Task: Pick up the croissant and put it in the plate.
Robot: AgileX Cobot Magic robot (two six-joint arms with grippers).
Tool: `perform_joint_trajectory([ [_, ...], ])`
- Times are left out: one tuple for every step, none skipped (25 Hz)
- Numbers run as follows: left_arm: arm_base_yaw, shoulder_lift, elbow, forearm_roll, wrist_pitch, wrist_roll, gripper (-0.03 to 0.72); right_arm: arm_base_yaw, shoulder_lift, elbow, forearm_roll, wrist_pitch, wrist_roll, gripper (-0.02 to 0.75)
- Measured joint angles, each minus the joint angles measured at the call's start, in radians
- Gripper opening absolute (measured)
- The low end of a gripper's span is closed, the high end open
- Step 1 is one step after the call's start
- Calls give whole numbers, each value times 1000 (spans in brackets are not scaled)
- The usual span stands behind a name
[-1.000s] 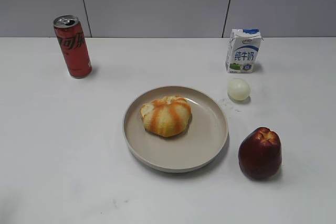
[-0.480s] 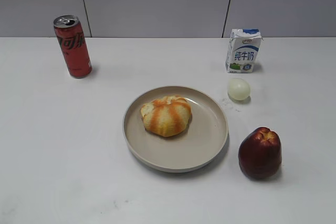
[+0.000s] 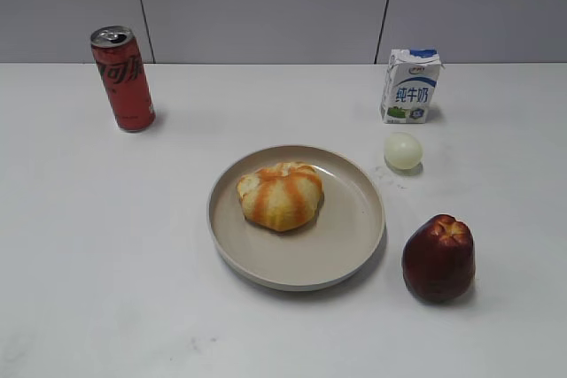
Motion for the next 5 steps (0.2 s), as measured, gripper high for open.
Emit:
perform_joint_trajectory([
  [0, -21, 0, 0, 0, 0, 590, 0, 0, 0, 0, 0, 0, 588],
  [0, -46, 0, 0, 0, 0, 590, 0, 0, 0, 0, 0, 0, 588],
  [0, -71, 0, 0, 0, 0, 590, 0, 0, 0, 0, 0, 0, 588],
  [0, -93, 1, 1, 0, 0, 590, 0, 0, 0, 0, 0, 0, 588],
  [0, -113, 1, 1, 1, 0, 590, 0, 0, 0, 0, 0, 0, 588],
])
